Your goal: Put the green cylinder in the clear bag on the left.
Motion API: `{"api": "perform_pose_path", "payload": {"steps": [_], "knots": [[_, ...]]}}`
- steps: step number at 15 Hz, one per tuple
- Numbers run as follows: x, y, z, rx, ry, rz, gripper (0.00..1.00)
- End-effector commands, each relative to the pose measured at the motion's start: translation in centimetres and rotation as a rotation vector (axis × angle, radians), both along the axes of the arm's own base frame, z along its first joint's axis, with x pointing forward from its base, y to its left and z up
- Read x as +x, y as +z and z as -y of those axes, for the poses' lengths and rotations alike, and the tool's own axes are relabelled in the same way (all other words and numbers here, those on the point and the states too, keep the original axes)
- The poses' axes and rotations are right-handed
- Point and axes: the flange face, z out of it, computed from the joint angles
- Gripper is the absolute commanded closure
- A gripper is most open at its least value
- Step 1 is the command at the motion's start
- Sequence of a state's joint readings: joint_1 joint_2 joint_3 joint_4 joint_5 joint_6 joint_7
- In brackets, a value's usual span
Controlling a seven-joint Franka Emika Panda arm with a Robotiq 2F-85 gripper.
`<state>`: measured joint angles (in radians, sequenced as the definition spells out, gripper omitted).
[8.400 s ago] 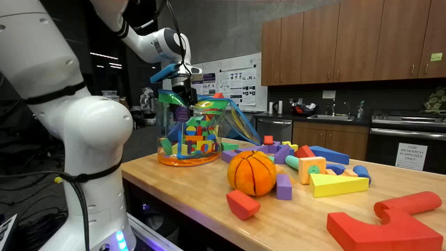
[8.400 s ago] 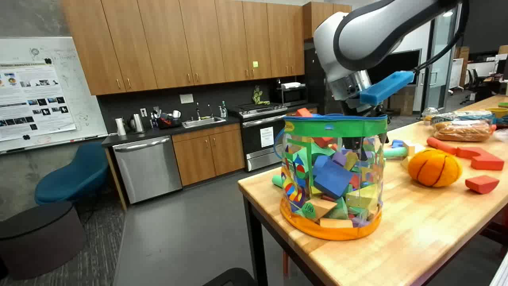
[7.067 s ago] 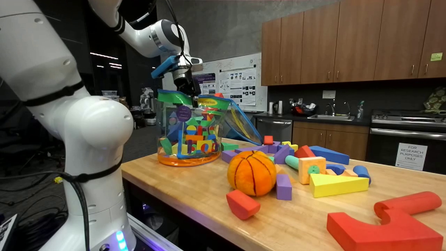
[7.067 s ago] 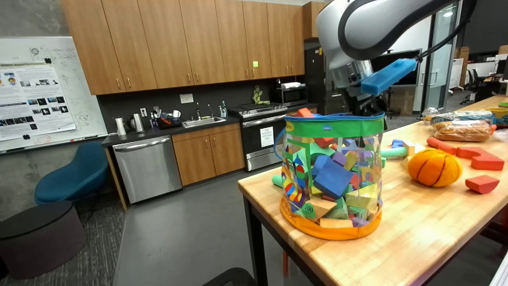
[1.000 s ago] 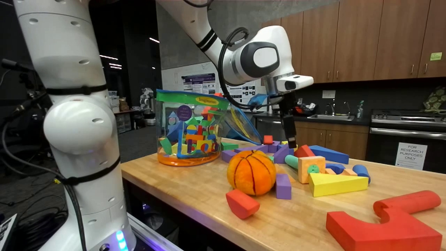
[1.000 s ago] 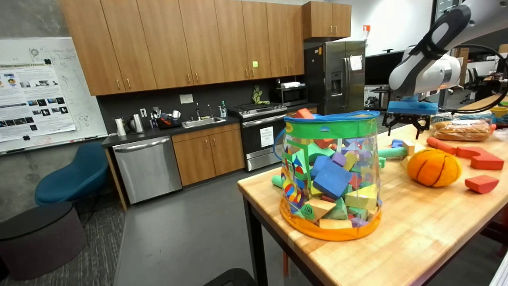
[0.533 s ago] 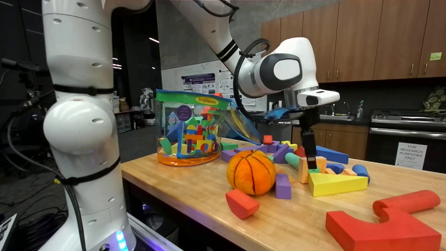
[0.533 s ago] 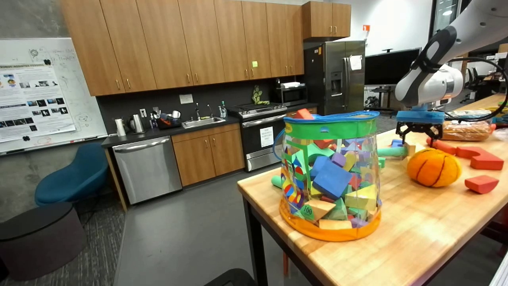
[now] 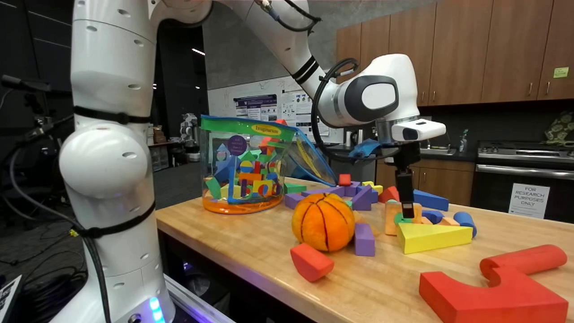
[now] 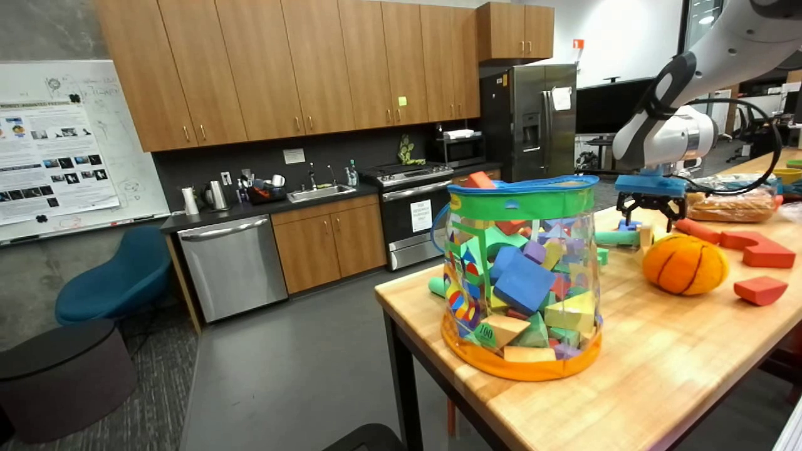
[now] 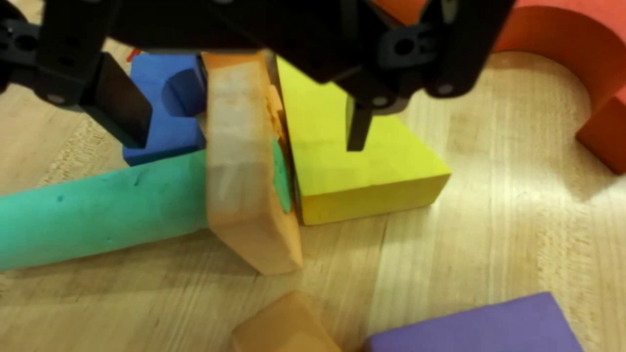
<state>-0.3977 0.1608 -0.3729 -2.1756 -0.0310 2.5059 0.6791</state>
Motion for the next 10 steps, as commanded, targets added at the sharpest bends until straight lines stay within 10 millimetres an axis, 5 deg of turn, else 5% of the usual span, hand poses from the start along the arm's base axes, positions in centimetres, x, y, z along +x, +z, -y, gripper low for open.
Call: {"api": "perform_pose_path", "payload": {"steps": [1, 10], "knots": [[1.31, 0.74, 0.43, -0.005, -0.008, 0.033, 0.26], [2.2, 0.92, 1.38, -0.021, -0.017, 0.041, 0.94]]}}
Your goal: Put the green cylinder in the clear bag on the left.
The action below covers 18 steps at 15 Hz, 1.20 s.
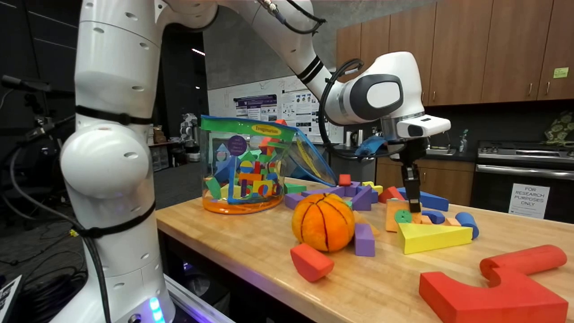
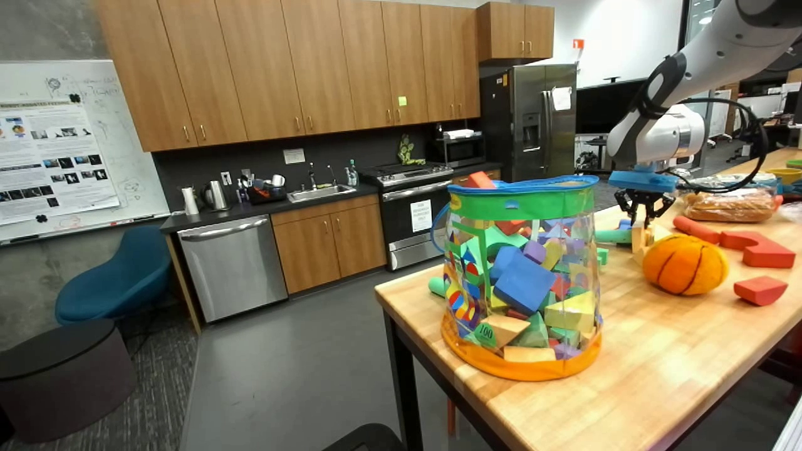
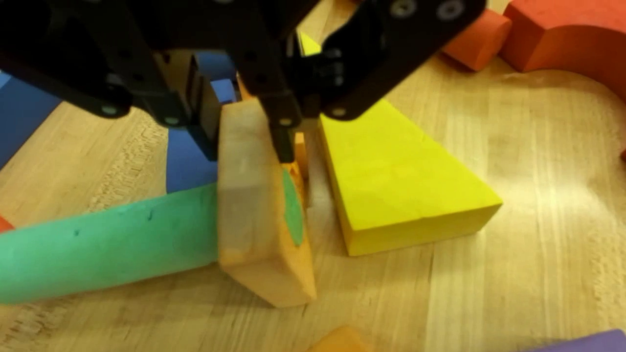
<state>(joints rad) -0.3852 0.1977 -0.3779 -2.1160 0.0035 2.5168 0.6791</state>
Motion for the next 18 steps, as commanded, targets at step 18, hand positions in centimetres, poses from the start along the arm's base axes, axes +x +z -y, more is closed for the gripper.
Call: {"api": "perform_pose_path", "payload": {"steps": [18], "knots": [[-0.7, 14.9, -2.7, -0.168, 0.184, 0.222, 0.94]]}}
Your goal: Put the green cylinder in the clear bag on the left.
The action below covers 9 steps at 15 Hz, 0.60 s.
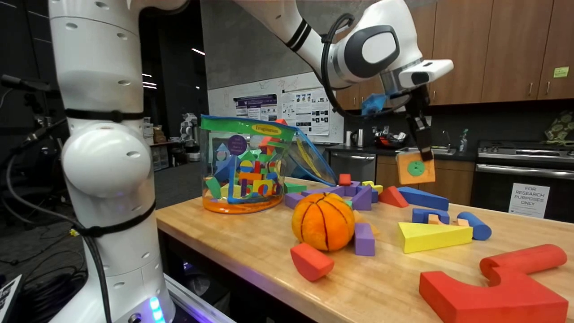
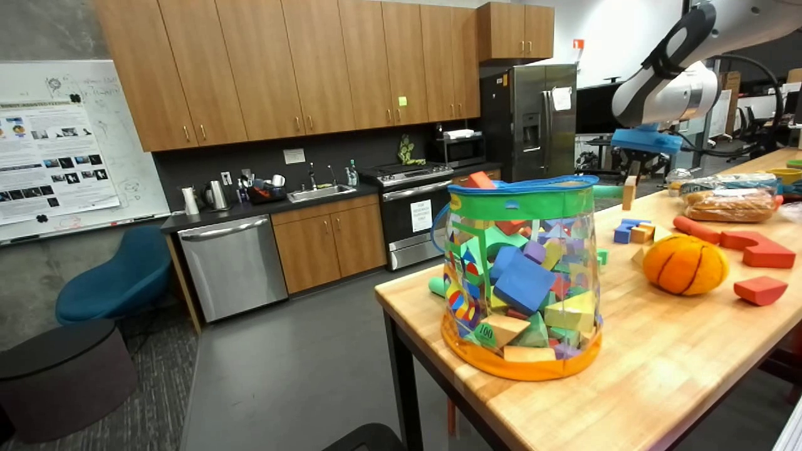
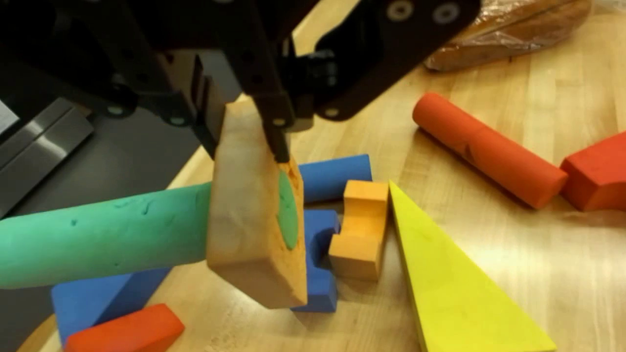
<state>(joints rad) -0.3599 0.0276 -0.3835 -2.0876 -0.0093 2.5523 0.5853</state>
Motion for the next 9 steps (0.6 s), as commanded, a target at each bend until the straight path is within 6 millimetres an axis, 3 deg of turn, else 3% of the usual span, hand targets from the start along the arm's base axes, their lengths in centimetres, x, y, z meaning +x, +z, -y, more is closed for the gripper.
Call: {"api": "perform_pose_path", "payload": {"steps": [1, 6, 9], "knots": [[-1.2, 5.3, -2.6, -0.061, 0.088, 0.063, 0.94], [-2.0, 12.0, -7.1, -0.186, 0.196, 0.164, 0.94], [-2.4, 15.1, -10.7, -0.262, 0.268, 0.219, 0.94]]}}
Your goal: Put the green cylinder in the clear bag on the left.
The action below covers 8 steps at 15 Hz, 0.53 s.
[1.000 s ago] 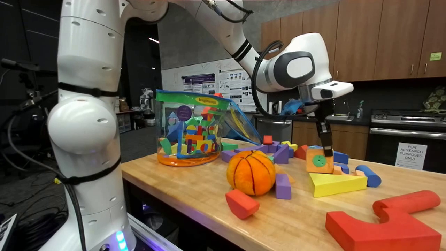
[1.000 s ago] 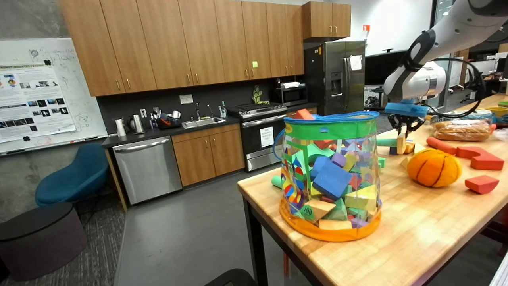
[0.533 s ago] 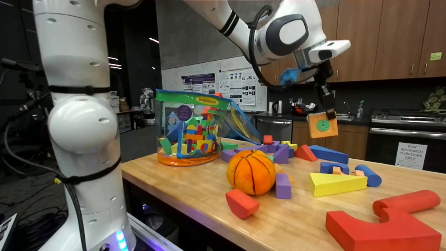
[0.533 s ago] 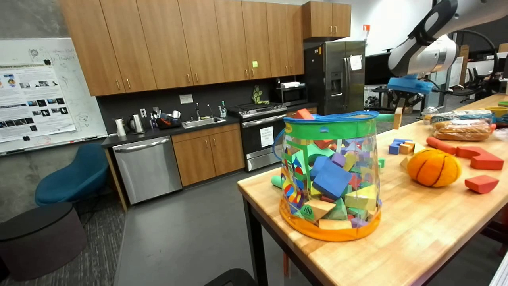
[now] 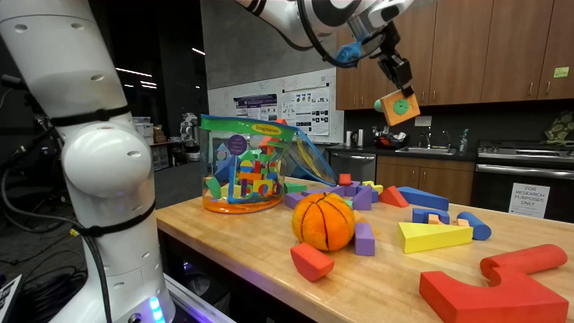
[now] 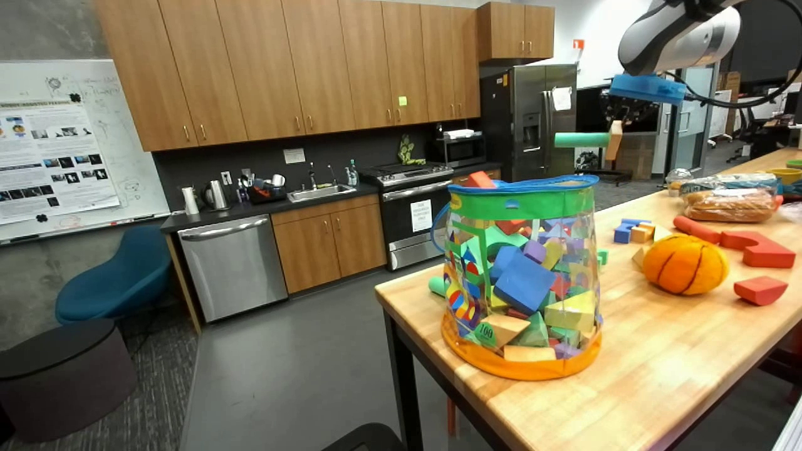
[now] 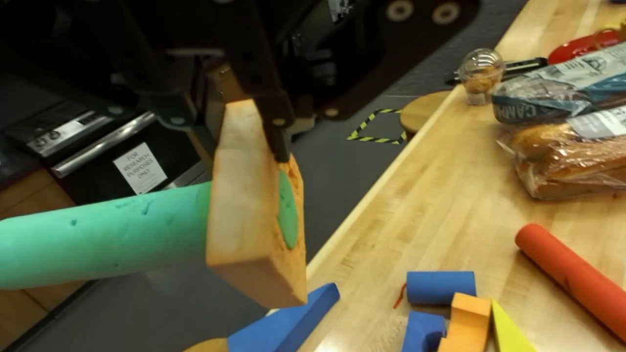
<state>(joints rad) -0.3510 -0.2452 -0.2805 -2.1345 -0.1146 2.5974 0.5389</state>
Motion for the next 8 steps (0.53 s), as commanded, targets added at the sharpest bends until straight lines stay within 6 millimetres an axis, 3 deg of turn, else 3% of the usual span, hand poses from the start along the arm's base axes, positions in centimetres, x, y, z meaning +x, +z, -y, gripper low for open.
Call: {"api": "perform_pose_path", "payload": {"steps": [1, 4, 8], "knots": [[-1.5, 2.9, -4.8, -0.091, 0.094, 0.06, 0.94], [-1.7, 4.5, -9.4, -0.164, 0.171, 0.098, 0.94], [-2.0, 5.1, -15.7, -0.25, 0.279, 0.146, 0.94]]}}
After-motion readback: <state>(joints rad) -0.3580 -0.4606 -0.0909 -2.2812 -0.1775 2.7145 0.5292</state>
